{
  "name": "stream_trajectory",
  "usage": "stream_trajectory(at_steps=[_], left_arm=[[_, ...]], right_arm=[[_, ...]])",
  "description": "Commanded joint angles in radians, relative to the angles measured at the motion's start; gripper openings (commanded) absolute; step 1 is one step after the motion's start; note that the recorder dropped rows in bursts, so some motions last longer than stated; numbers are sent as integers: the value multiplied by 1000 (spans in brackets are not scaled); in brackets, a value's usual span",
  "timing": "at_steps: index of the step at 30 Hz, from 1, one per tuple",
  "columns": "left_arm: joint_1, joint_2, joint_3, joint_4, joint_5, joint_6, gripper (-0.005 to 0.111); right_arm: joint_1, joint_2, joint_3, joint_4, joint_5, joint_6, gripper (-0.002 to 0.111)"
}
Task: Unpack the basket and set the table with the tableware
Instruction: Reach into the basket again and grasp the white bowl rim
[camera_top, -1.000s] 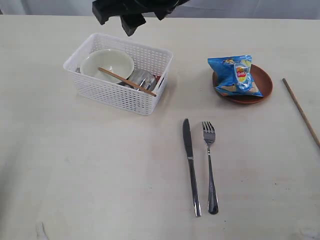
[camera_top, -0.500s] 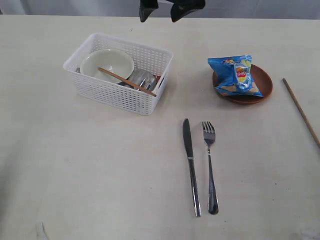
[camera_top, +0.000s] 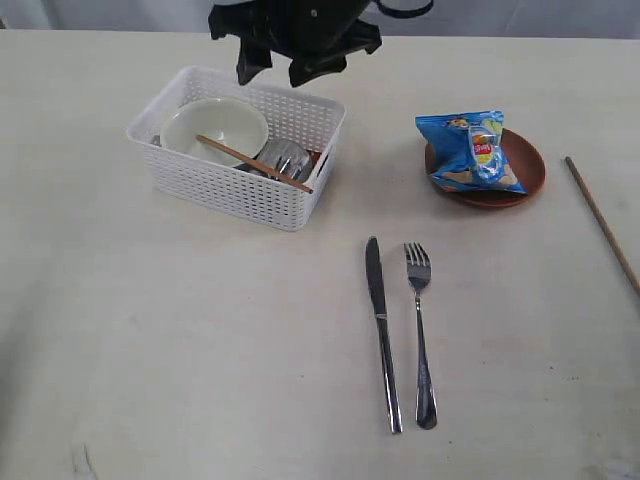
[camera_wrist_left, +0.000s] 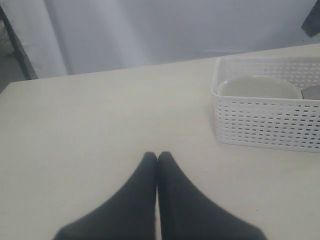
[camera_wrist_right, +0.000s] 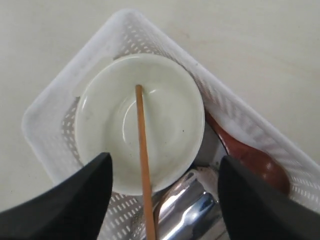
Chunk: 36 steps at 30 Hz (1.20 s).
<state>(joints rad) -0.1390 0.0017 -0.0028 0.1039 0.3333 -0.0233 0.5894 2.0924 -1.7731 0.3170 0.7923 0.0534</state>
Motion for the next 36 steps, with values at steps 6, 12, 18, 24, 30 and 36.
stream_trajectory(at_steps=[6, 12, 18, 24, 30, 36], left_arm=[[-7, -2, 3, -6, -3, -4, 0], [-7, -2, 3, -3, -3, -4, 0], [-7, -2, 3, -3, -3, -4, 0], [-7, -2, 3, -3, -3, -4, 0], [-7, -2, 3, -3, -3, -4, 0], [-7, -2, 3, -3, -3, -4, 0]], right_arm=[[12, 187, -180, 13, 68, 6, 59], [12, 246, -226, -40, 68, 12, 59], [12, 274, -226, -32, 53, -6, 58], [12, 277, -226, -32, 33, -28, 43], [12, 293, -226, -27, 40, -36, 29], [12, 308, -226, -25, 58, -36, 29]])
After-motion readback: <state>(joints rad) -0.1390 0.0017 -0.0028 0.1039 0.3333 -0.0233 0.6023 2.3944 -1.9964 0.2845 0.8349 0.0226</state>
